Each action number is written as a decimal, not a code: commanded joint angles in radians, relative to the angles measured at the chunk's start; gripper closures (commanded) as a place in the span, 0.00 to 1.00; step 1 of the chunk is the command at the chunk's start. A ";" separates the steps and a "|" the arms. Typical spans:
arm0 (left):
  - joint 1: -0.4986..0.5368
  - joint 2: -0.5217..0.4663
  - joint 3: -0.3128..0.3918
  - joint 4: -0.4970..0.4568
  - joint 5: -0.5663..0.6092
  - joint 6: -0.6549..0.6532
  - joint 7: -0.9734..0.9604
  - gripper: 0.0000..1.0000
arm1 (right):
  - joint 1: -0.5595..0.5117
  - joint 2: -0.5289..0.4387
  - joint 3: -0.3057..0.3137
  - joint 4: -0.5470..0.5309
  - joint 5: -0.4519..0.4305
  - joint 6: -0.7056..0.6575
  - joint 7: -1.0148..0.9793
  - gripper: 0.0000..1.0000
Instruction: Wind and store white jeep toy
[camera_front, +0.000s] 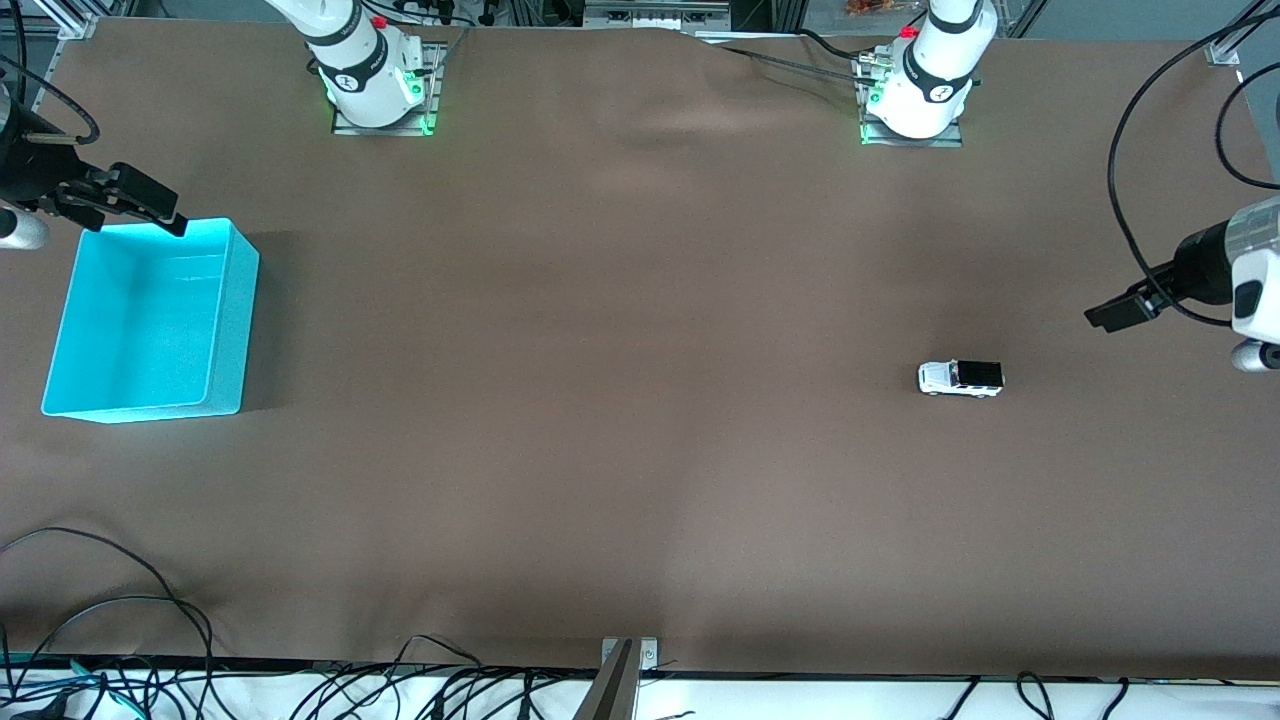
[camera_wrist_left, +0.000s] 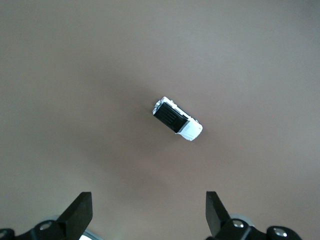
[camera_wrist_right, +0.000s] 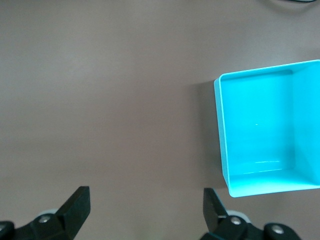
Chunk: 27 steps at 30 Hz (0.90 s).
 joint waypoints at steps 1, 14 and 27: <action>-0.005 0.039 -0.004 0.010 0.008 0.000 -0.242 0.00 | -0.003 -0.005 0.012 0.019 0.008 -0.016 -0.018 0.00; -0.004 0.072 -0.007 -0.141 0.006 0.189 -0.693 0.00 | -0.002 -0.007 0.044 0.033 0.009 -0.019 -0.015 0.00; 0.007 0.046 -0.007 -0.416 -0.010 0.519 -0.946 0.00 | -0.003 -0.007 0.047 0.033 0.008 -0.016 -0.009 0.00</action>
